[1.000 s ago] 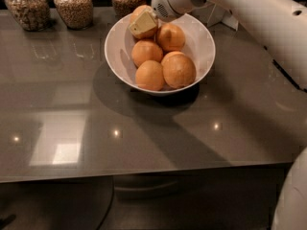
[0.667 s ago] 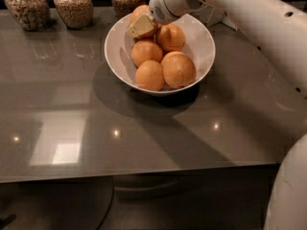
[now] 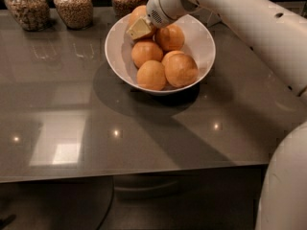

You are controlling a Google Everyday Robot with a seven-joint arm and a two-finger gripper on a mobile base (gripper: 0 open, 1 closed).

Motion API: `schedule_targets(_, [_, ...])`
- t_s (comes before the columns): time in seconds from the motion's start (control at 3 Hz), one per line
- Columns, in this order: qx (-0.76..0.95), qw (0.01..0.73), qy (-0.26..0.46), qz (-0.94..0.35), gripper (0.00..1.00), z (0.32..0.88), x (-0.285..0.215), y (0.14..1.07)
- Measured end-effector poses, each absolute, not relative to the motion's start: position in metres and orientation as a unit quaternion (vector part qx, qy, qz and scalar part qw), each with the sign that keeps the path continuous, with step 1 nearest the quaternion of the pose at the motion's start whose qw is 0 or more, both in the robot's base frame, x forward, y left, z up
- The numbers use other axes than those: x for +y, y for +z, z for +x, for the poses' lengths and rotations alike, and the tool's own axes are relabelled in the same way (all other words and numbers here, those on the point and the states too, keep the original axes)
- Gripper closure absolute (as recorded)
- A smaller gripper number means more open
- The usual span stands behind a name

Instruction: Pick orange from white bowl

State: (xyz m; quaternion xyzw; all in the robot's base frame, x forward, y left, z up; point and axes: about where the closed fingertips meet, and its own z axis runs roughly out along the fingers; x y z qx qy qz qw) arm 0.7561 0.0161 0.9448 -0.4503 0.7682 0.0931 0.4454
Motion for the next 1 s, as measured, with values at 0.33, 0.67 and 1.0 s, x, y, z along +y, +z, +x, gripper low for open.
schedule_targets(0.33, [0.766,0.446,0.088,-0.454,0.61,0.757,0.017,0.946])
schedule_targets(0.67, [0.762,0.451,0.081,-0.457,0.84,0.756,0.015,0.949])
schedule_targets(1.0, [0.753,0.467,0.076,-0.457,1.00,0.750,0.010,0.961])
